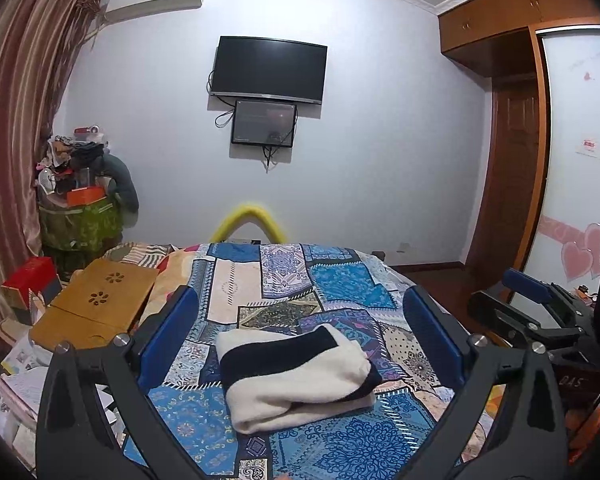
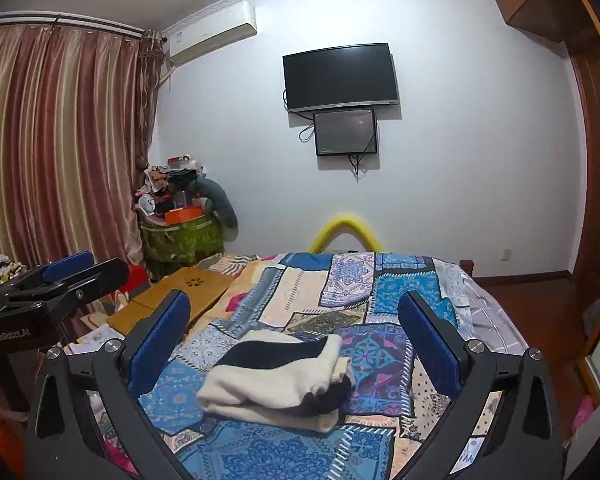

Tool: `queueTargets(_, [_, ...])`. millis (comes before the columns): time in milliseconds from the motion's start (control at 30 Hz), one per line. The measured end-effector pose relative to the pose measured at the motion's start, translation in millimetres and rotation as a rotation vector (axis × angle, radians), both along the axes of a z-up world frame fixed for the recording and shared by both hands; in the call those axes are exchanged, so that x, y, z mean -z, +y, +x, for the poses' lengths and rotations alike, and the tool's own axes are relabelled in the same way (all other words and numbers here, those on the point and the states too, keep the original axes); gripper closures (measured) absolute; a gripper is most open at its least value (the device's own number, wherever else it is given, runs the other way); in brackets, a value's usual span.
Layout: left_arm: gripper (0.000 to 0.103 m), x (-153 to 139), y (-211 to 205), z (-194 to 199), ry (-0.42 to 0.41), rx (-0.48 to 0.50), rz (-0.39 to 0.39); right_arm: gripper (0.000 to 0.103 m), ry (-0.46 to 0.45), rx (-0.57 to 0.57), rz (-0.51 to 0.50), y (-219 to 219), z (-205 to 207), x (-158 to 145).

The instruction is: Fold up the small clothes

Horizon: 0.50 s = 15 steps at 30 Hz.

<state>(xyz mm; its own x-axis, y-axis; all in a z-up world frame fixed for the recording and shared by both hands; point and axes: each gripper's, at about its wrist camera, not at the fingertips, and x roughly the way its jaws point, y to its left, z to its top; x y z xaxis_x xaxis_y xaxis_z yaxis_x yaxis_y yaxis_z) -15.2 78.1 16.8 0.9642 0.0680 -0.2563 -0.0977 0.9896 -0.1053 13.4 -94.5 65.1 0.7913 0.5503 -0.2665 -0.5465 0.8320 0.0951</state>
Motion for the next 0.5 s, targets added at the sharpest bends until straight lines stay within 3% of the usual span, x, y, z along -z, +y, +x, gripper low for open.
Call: queueTargets(500, [0.000, 1.9, 0.7, 1.3, 0.003, -0.004, -0.005, 0.000, 0.013, 0.000, 0.003, 0.9, 1.6, 1.2])
